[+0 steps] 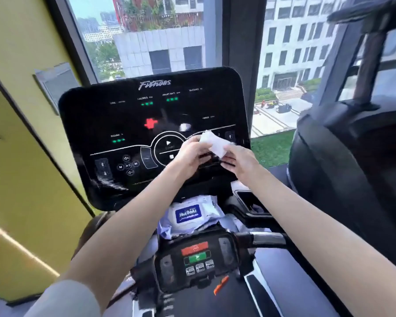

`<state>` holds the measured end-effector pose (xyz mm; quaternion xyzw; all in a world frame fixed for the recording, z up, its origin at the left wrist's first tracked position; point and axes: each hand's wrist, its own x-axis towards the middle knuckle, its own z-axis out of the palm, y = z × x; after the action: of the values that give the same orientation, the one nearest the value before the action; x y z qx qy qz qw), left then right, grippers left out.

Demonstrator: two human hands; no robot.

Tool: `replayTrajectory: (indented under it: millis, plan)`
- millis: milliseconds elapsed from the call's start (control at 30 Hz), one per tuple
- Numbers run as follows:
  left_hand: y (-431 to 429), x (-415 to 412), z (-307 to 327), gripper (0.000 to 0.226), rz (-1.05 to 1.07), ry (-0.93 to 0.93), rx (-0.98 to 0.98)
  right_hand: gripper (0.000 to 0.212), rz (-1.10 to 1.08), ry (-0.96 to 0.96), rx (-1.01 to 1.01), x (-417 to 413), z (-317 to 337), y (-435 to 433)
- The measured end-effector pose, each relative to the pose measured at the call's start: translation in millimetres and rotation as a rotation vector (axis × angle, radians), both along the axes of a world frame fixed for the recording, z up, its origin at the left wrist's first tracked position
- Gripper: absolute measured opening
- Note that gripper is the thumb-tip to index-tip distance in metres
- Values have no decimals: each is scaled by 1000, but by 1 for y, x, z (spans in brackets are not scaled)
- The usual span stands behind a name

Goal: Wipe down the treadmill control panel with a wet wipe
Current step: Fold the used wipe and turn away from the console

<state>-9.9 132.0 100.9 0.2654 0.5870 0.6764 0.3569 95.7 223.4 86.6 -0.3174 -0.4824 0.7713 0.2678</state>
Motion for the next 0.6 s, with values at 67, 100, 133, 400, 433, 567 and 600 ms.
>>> replayTrajectory:
  millis: [67, 100, 133, 400, 433, 567, 600]
  plan:
    - [6, 16, -6, 12, -55, -28, -50, 9, -68, -25, -10, 26, -9, 0]
    - [11, 28, -11, 10, -91, -49, -80, 8, -115, -34, -13, 45, -16, -1]
    - [17, 43, -18, 10, -139, -57, -119, 7, -179, -41, -13, 67, -24, -2]
    - [36, 207, -64, 10, -627, -4, -259, 6, -570, -172, -64, 263, -61, -41]
    - [35, 226, -68, 10, -680, 11, -259, 7, -598, -175, -73, 285, -63, -49]
    - [29, 305, -81, 6, -867, 108, -279, 10, -765, -180, -126, 369, -76, -83]
    - [25, 328, -85, 6, -906, 135, -284, 10, -818, -185, -147, 391, -81, -93]
